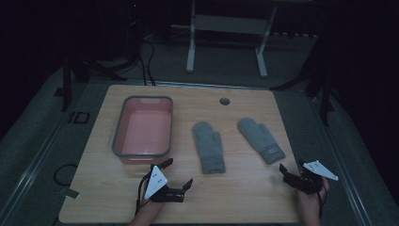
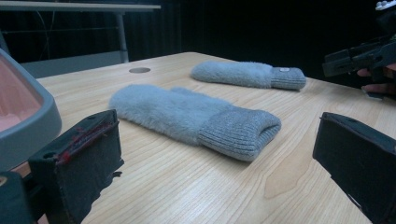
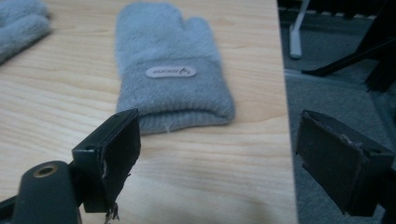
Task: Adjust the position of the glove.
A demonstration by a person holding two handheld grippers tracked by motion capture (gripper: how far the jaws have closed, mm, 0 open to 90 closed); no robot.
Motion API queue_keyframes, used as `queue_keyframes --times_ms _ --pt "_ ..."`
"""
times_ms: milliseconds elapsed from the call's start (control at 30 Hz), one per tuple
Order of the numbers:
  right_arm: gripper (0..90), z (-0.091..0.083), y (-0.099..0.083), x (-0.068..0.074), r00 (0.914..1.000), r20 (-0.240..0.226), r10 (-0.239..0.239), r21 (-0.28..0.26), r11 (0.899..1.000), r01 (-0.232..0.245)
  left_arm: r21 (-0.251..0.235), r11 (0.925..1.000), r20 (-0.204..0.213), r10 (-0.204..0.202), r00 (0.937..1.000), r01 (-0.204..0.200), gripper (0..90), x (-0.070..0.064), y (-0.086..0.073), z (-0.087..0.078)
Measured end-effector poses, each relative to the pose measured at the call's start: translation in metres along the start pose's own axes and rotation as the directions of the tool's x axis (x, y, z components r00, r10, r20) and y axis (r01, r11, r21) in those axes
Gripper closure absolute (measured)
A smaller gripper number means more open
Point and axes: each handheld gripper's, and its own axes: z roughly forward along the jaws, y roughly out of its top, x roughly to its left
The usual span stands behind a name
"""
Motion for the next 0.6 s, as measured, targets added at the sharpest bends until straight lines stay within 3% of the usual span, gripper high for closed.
queue_keyframes --times_ms 133,333,467,500,600 --pt "13.7 0.002 0.001 0.003 0.9994 -0.02 0.028 0.047 0.999 -0.027 0.002 1.0 0.002 0.001 1.0 -0.001 1.4 0.0 -0.001 0.001" --pt "13.9 -0.001 0.009 0.014 0.9988 -0.022 -0.043 0.052 0.998 0.044 0.0 1.0 0.003 0.003 1.0 -0.003 1.4 -0.001 -0.001 0.0" --pt "15.0 -0.001 0.018 0.022 0.9957 -0.077 -0.051 0.062 0.996 0.056 -0.001 1.0 0.001 0.001 1.0 -0.001 1.4 0.0 -0.001 0.0" --pt "18.7 0.0 0.023 0.026 0.9933 -0.104 -0.051 0.063 0.996 0.057 -0.002 1.0 0.002 0.005 1.0 -0.005 1.4 0.0 -0.002 0.0" --pt "18.7 0.001 0.028 0.03 0.9911 -0.122 -0.053 0.063 0.996 0.061 -0.004 1.0 0.004 0.004 1.0 -0.004 1.4 -0.001 -0.002 0.0"
